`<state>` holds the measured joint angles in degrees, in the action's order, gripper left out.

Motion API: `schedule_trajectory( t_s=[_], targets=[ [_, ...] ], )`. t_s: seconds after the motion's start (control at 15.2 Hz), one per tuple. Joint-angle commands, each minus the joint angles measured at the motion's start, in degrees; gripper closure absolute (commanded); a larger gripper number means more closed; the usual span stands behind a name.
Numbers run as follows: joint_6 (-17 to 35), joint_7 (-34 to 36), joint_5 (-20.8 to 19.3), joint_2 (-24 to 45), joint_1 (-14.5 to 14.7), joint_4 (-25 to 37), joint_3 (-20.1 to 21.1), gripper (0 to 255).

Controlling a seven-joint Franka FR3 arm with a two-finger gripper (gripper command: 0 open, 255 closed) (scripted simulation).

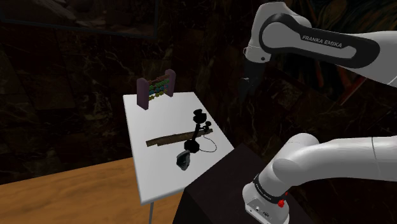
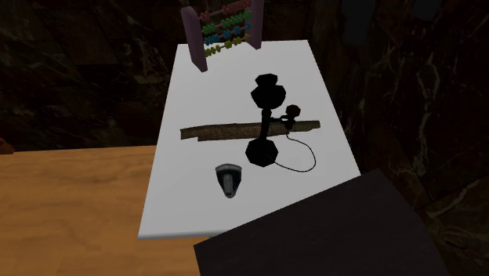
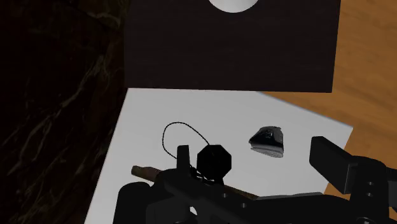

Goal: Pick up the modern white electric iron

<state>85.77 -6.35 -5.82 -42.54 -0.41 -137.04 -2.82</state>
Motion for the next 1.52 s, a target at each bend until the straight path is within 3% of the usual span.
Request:
schedule_trajectory(
  t_s=[0.0,0.79,1.12,1.45],
  targets=[
    [0.00,0.00,0.00,0.00,0.00,0.00,0.00,0],
    [26.39,12.57,10.06,-1.19,0.76,-22.97,2.83,0],
    [40.90,16.75,15.69,4.43,2.96,-29.32,4.64,0],
    [57.96,19.13,23.48,15.41,7.29,-32.50,5.88,0]
  ],
)
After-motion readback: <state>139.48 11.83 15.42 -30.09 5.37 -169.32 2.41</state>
